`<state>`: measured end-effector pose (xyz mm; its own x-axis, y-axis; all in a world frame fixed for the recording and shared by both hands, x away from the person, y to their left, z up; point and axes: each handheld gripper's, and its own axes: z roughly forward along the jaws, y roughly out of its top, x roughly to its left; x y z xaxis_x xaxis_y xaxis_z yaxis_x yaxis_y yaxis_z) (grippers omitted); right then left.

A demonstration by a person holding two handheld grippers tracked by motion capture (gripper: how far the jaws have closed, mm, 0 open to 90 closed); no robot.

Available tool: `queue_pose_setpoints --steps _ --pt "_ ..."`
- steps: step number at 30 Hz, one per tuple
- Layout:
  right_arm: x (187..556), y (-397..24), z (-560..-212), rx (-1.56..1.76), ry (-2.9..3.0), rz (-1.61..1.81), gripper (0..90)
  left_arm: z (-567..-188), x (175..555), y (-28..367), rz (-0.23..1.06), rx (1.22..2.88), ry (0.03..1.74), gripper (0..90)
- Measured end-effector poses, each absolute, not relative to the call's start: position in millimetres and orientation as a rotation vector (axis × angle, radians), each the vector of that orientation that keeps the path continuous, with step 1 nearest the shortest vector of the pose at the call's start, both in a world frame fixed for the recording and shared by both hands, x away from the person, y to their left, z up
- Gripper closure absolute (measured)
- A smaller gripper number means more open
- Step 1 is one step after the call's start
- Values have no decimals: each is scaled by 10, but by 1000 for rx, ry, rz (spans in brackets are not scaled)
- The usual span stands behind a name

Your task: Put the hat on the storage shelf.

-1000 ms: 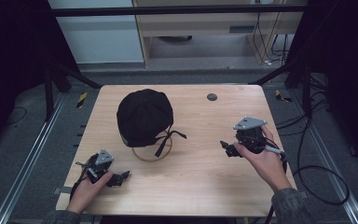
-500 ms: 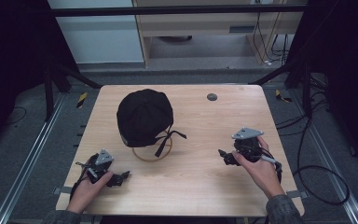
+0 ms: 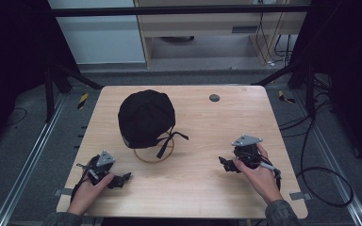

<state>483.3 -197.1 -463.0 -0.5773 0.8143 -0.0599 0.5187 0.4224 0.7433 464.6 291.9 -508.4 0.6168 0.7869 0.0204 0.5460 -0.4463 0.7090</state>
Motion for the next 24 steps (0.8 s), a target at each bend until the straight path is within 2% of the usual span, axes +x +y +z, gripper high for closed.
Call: queue_pose_setpoints --steps 24 --pt "4828 -1829 -4867 1157 2314 989 97 -5084 4645 2919 459 2164 1042 0"
